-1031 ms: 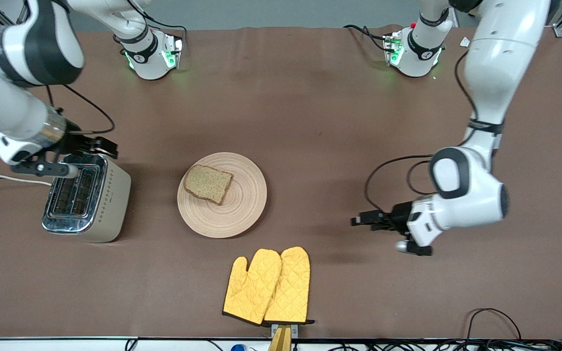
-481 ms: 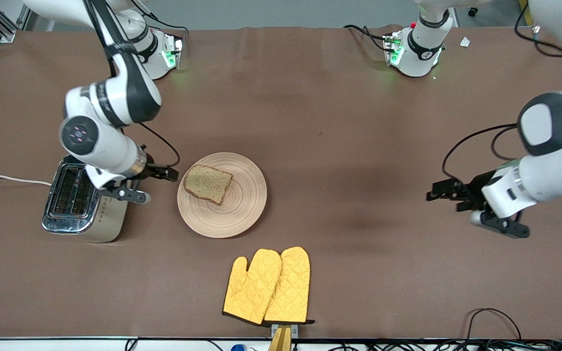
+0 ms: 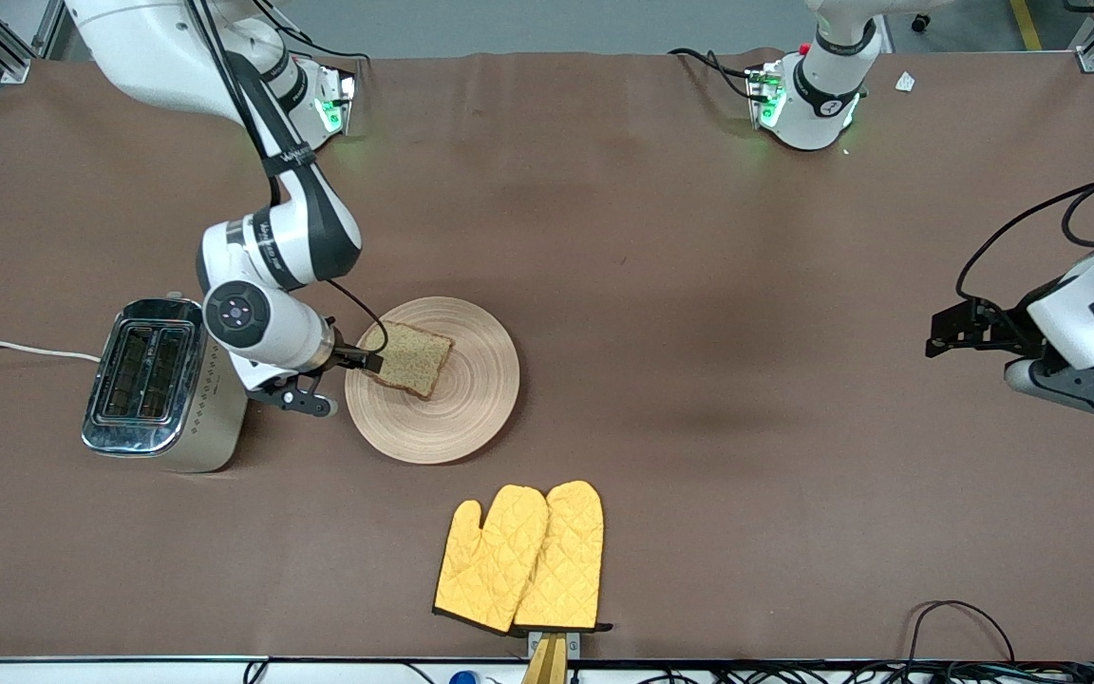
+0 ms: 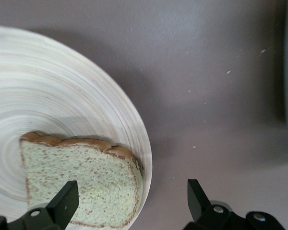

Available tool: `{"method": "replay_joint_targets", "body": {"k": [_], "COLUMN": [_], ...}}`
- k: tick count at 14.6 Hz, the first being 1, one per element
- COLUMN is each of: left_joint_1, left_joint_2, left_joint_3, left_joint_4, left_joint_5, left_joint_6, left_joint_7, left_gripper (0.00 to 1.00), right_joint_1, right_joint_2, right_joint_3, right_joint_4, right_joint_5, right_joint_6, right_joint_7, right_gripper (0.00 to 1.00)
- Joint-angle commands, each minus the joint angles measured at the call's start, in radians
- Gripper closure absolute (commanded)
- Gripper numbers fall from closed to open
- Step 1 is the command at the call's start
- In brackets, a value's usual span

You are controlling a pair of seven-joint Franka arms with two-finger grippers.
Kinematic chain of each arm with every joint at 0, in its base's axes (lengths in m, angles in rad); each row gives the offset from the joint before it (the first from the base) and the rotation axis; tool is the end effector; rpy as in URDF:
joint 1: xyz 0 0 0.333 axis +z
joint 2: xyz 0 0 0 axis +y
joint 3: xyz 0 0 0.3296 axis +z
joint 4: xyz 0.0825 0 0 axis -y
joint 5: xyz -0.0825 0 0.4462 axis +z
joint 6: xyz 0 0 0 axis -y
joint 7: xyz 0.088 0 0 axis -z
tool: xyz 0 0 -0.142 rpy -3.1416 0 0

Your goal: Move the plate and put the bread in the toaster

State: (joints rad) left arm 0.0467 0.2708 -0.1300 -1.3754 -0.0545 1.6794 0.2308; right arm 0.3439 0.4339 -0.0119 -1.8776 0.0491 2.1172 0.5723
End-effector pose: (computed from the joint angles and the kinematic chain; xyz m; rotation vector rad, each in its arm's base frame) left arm 0.7088 -0.0558 0.5400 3.0197 -0.4623 0.0641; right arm 0.6202 0.2178 0.2009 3.0459 -0.4126 -0.2924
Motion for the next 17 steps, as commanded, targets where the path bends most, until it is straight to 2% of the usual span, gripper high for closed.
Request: {"method": "replay_joint_targets", "body": {"k": [1, 2, 6, 8, 12, 16, 17], "left_joint_1": [0.005, 0.021, 0.028, 0.030, 0.028, 0.024, 0.022], "left_joint_2": [-0.053, -0.085, -0.105, -0.114, -0.125, -0.131, -0.131], "left_joint_3": [-0.006, -0.003, 0.000, 0.001, 0.000, -0.013, -0.013], "left_joint_4": [0.007, 0.003, -0.001, -0.001, -0.002, -0.004, -0.004], "left_joint_5": [0.016, 0.015, 0.027, 0.041, 0.042, 0.045, 0.045], "left_joint_6": [-0.027, -0.026, -0.061, -0.064, -0.070, -0.069, -0.066], "left_joint_7": [-0.018, -0.030, -0.166, -0.169, -0.171, -0.173, -0.173], "left_gripper": [0.00, 0.00, 0.00, 0.00, 0.00, 0.00, 0.00], "right_joint_1": [0.007, 0.006, 0.007, 0.010, 0.020, 0.021, 0.027], "right_joint_2": [-0.001, 0.003, 0.003, 0.003, 0.005, 0.003, 0.005], "right_joint_3": [-0.008, -0.006, -0.005, -0.005, -0.006, -0.005, -0.005], "right_joint_4": [-0.020, -0.027, -0.116, -0.120, -0.120, -0.117, -0.114], "right_joint_5": [0.005, 0.005, 0.024, 0.090, 0.094, 0.109, 0.110], "right_joint_6": [0.003, 0.003, 0.072, 0.073, 0.075, 0.072, 0.072], "right_joint_7": [0.029, 0.029, 0.034, 0.032, 0.034, 0.061, 0.072], "right_gripper": [0.00, 0.00, 0.00, 0.00, 0.00, 0.28, 0.29]}}
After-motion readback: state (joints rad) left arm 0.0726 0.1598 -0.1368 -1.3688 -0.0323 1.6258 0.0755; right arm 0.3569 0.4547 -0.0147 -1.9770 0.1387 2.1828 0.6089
